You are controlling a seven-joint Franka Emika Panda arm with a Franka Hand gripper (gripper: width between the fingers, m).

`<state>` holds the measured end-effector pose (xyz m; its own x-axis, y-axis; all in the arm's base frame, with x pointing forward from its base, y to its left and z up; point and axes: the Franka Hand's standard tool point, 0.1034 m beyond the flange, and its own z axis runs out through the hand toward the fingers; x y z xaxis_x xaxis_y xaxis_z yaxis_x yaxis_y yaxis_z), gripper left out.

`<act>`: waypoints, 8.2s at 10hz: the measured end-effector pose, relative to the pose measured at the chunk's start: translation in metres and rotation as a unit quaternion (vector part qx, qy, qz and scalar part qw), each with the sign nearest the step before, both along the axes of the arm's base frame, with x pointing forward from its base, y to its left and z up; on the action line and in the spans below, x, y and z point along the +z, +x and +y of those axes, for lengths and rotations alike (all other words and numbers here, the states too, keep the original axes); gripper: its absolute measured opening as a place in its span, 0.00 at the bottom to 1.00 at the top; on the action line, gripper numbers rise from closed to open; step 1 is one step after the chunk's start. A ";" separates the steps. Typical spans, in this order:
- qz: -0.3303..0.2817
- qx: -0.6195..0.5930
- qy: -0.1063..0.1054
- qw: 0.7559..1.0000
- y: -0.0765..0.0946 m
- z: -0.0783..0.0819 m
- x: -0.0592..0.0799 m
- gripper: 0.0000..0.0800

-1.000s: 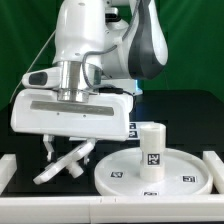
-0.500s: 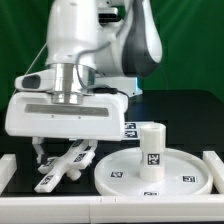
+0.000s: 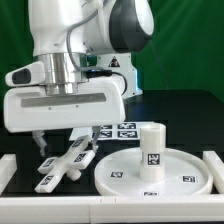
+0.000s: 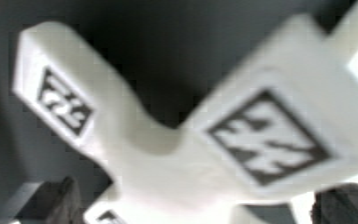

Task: Assemble round table

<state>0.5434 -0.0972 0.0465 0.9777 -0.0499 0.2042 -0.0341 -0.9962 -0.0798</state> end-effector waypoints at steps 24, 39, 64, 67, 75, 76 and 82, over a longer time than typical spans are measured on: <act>0.086 0.107 0.167 0.976 0.006 -0.012 0.022 0.81; 0.108 0.112 0.197 0.968 0.003 -0.016 -0.011 0.81; 0.082 0.113 0.164 0.976 0.013 -0.015 -0.021 0.55; 0.079 0.141 0.113 0.980 0.021 -0.015 0.025 0.56; 0.076 0.160 0.071 0.982 0.037 0.047 0.065 0.56; 0.076 0.160 0.070 0.982 0.037 0.047 0.065 0.56; 0.036 0.206 -0.010 0.978 0.031 0.091 0.092 0.56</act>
Offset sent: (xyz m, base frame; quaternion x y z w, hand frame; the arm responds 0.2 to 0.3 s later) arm 0.0000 0.0000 0.0000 0.0000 0.0000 0.0000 1.0000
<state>0.5740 -0.0058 0.1381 0.9257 0.3546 0.1312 0.3658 -0.9278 -0.0729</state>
